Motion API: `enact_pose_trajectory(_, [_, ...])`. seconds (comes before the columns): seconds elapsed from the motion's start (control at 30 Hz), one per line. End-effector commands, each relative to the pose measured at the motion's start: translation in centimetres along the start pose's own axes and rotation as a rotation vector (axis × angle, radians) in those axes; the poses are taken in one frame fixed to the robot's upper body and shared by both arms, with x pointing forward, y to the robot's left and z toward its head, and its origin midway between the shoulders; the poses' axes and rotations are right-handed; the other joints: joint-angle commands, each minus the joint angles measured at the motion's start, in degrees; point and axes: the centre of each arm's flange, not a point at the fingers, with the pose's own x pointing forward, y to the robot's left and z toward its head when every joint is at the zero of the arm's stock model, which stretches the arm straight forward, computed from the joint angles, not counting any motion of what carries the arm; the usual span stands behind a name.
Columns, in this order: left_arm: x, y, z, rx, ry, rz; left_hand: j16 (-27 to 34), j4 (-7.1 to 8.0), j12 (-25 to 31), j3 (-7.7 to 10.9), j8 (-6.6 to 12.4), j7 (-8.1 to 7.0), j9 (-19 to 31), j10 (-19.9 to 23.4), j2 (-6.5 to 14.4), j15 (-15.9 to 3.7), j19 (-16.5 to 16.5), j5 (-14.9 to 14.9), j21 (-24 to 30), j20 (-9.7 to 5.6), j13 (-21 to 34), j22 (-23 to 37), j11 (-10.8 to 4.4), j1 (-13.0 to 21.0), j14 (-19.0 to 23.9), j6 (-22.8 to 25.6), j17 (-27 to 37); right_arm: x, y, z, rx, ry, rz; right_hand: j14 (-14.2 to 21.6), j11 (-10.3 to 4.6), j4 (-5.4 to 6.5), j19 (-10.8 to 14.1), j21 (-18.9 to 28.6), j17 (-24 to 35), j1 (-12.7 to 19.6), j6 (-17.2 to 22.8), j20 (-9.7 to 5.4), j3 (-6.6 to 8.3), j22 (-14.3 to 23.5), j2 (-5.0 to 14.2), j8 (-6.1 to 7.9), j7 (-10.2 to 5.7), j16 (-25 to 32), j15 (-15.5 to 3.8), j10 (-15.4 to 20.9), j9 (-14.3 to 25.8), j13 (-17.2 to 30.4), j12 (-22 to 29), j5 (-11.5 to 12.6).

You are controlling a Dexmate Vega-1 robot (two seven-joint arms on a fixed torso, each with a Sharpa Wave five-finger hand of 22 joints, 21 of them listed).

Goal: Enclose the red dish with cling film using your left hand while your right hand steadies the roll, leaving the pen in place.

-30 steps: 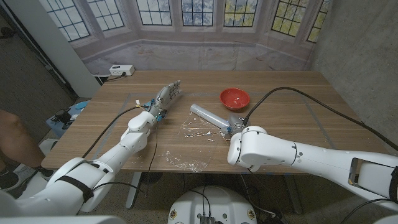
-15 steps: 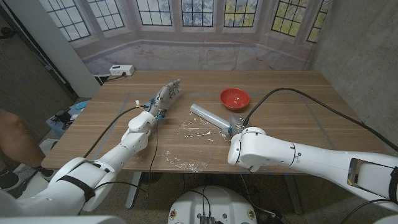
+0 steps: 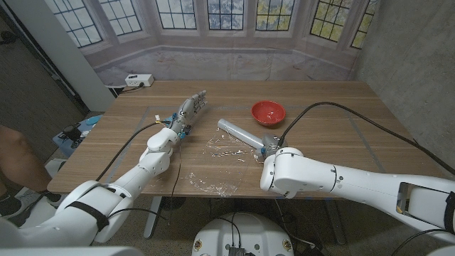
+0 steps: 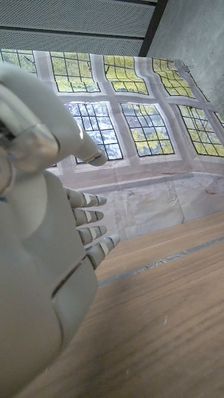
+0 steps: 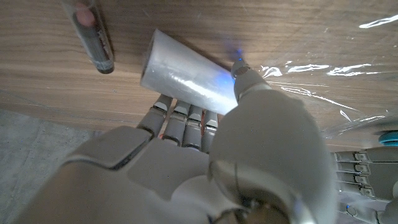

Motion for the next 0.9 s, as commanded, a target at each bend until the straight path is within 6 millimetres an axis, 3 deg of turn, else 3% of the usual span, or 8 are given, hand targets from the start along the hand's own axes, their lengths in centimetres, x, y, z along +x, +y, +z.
enact_pose_trajectory(0.03, [-0.1, -0.6, -0.5, -0.010, 0.003, -0.011, 0.06, -0.28, -0.06, -0.04, 0.14, -0.06, 0.22, 0.39, 0.19, 0.77, 0.64, 0.27, -0.21, 0.21, 0.27, 0.21, 0.16, 0.74, 0.05, 0.24, 0.08, 0.1, 0.6, -0.4, -0.009, 0.010, -0.030, 1.33, -0.37, -0.09, 1.18, 0.38, 1.52, 1.44, 1.92, -0.37, -0.24, 0.28, 0.04, 0.27, -0.39, 1.43, -0.33, 1.28, 0.23, 1.45, 1.67, -0.32])
enact_pose_trajectory(0.37, [0.0, -0.8, -0.6, -0.012, -0.001, -0.009, 0.08, -0.28, 0.01, -0.06, 0.15, -0.06, 0.23, 0.59, 0.23, 0.78, 0.71, 0.27, -0.33, 0.24, 0.28, 0.22, 0.23, 0.78, 0.09, 0.40, 0.09, 0.4, 0.7, -0.9, -0.027, 0.017, -0.061, 4.63, -2.14, 0.25, 3.02, 0.73, 6.49, 3.65, 7.90, -1.17, -1.82, 0.49, -0.06, 1.71, -2.30, 6.30, -2.43, 3.51, 1.26, 5.97, 6.83, -0.54])
enact_pose_trajectory(0.57, [0.0, -0.8, -0.7, -0.016, -0.001, -0.005, 0.10, -0.30, 0.07, -0.06, 0.18, -0.03, 0.23, 0.77, 0.25, 0.79, 0.80, 0.28, -0.40, 0.26, 0.28, 0.22, 0.28, 0.83, 0.18, 0.55, 0.09, 0.6, 0.9, -0.9, -0.031, 0.022, -0.104, 7.09, -3.03, 0.23, 5.06, 1.26, 11.80, 5.72, 13.10, -1.47, -3.39, 0.69, -0.34, 3.61, -3.46, 11.46, -4.01, 5.21, 2.89, 10.49, 11.76, -0.58])
enact_pose_trajectory(0.9, [0.2, -0.7, -0.8, -0.019, -0.005, 0.000, 0.14, -0.34, 0.17, -0.01, 0.22, -0.08, 0.25, 1.08, 0.30, 0.82, 0.96, 0.31, -0.53, 0.31, 0.29, 0.23, 0.38, 0.94, 0.36, 0.82, 0.09, 0.8, 1.5, -1.5, -0.033, 0.050, -0.161, 10.75, -4.32, 0.31, 9.22, 2.72, 16.92, 8.29, 19.02, -2.61, -4.67, 0.97, -0.53, 6.42, -4.81, 16.90, -6.55, 8.54, 5.10, 15.53, 17.85, -0.52])
